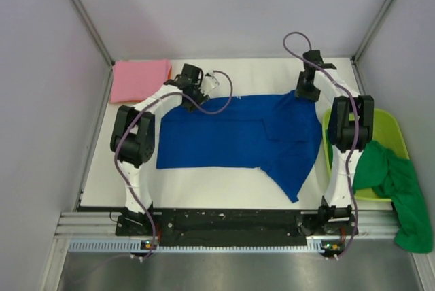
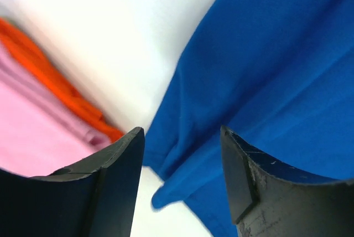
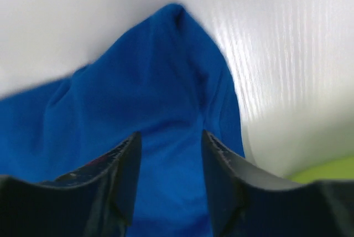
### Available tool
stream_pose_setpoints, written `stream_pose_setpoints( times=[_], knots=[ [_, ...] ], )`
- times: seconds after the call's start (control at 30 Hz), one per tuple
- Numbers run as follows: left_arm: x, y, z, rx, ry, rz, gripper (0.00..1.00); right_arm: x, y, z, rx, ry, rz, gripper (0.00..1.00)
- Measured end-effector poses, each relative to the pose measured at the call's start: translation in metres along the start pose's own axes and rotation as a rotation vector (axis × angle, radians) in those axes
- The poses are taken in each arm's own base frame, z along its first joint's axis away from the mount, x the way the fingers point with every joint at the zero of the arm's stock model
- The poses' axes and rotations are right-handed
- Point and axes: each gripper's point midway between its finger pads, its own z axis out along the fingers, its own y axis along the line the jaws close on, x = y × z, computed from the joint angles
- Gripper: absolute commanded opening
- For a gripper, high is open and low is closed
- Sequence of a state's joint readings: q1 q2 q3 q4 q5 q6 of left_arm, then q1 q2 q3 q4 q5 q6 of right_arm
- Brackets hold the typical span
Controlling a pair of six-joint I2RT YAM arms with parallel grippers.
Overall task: Fold and stack the t-shirts
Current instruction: Fold the flattened tshirt in 1/3 of the way
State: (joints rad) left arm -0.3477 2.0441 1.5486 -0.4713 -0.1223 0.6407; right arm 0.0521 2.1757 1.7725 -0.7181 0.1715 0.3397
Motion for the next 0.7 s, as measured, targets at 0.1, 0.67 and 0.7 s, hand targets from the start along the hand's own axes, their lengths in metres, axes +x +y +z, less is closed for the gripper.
stream_pose_setpoints(
  times=[0.1,0.67,0.7],
  knots=[
    [-0.01,0.012,-0.037,-0.032,-0.059,0.016,0.62,0.006,0.015,-0.043,-0.013,-0.058,-0.083,0.73],
    [0.088,-0.001,-0.072,-0.025,0.069,0.153,0.48,0.191,0.002,-0.164,-0.217,0.038,-0.192,0.72],
    [0.092,0.001,-0.059,-0.026,0.085,0.176,0.48,0.192,0.008,-0.163,-0.244,0.049,-0.193,0.71]
  ],
)
